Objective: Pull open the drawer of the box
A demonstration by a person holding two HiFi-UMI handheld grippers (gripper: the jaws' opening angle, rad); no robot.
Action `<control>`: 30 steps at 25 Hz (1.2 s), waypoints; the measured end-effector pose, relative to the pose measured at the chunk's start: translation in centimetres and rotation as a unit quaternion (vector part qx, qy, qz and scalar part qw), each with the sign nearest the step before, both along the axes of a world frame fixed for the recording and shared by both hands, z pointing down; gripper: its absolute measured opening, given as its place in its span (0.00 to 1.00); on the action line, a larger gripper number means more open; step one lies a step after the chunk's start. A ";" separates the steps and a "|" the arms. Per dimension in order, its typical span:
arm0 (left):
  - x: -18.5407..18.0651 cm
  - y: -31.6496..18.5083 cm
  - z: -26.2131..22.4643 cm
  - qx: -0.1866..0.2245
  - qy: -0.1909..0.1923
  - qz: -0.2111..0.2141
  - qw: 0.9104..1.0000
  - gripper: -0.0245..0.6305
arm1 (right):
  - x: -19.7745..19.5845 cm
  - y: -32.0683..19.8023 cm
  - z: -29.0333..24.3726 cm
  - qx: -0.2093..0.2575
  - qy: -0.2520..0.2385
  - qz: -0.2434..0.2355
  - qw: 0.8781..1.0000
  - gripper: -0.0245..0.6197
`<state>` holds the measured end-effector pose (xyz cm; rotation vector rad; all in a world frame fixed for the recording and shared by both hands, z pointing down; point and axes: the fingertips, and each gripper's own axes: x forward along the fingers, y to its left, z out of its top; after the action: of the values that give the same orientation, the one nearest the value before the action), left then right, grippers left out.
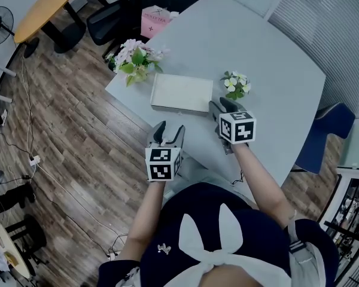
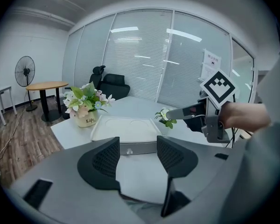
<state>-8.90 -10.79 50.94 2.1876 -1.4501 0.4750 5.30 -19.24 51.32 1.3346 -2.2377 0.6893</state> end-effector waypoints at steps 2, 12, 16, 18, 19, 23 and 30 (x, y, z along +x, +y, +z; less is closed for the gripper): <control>0.1 -0.4 0.8 -0.009 0.001 0.002 1.000 0.40 | 0.0 -0.6 1.0 -0.012 0.005 -0.004 1.000 0.30; 0.6 -2.6 4.0 -0.049 0.001 -0.001 0.999 0.40 | 0.2 -3.7 5.6 -0.069 -0.007 0.004 0.998 0.28; 0.6 -3.4 5.6 -0.065 0.001 -0.004 0.998 0.40 | 0.4 -4.6 6.6 -0.079 -0.007 0.019 0.997 0.26; 0.7 -3.6 6.3 -0.071 -0.001 -0.004 0.997 0.40 | 0.5 -4.8 7.0 -0.085 -0.008 0.024 0.996 0.25; 0.8 -3.8 6.7 -0.073 -0.001 -0.005 0.997 0.40 | 0.5 -4.9 7.3 -0.087 -0.009 0.026 0.996 0.25; 1.0 -4.1 8.1 -0.085 0.000 -0.005 0.996 0.40 | 0.4 -5.1 8.0 -0.095 -0.016 0.033 0.995 0.24; 1.5 -4.4 9.7 -0.101 -0.010 0.002 0.995 0.40 | 0.1 -4.7 8.6 -0.097 -0.028 0.033 0.994 0.20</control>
<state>-7.44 -15.19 60.69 2.0319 -1.3459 0.6173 5.36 -23.97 59.90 1.3121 -2.1148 0.9526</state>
